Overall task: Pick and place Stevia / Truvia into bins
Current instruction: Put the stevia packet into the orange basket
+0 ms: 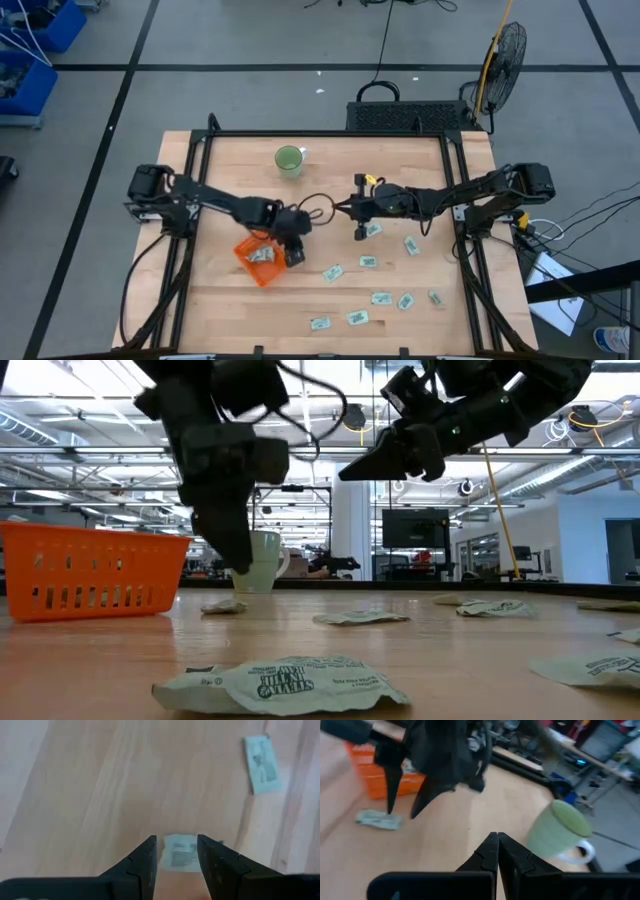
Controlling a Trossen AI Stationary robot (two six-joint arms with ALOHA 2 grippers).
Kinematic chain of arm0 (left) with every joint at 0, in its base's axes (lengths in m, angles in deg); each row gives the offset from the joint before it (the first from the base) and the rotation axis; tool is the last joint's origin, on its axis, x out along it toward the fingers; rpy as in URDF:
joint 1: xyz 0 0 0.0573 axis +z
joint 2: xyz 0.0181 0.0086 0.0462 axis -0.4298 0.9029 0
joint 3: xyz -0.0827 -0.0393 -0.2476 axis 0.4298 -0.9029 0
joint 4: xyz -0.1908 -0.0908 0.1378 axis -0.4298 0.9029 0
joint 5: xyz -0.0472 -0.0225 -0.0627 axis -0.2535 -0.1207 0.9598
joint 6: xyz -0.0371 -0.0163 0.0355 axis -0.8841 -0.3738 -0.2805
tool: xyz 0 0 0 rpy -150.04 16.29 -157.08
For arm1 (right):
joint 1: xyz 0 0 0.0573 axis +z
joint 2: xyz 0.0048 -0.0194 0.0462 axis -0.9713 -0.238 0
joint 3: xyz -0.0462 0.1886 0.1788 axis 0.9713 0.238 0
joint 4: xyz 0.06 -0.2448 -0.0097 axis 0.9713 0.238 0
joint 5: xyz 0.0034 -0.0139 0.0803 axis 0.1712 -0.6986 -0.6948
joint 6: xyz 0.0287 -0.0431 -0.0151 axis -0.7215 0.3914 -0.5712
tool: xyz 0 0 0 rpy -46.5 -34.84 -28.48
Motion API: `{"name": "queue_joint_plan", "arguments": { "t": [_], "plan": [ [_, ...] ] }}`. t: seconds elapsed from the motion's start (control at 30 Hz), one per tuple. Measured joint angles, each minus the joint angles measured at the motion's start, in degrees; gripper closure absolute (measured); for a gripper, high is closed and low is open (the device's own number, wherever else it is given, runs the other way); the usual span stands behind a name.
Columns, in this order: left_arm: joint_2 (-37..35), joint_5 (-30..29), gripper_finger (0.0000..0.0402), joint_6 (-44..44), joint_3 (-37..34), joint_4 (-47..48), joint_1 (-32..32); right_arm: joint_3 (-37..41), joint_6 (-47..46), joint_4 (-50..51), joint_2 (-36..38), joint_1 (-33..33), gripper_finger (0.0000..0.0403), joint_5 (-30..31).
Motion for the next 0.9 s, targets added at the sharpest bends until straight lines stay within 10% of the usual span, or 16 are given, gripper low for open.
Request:
{"name": "queue_joint_plan", "arguments": {
  "t": [0.7,0.9],
  "plan": [
    [6.0,0.6,0.026,9.3,0.3,2.6,0.0,0.0,0.1,4.1,0.0,-1.1,0.0403,3.9],
    [5.4,-0.1,0.0336,12.4,0.2,3.2,-0.3,0.0,-1.3,6.8,0.0,-1.1,0.0403,3.9]
  ]
}}
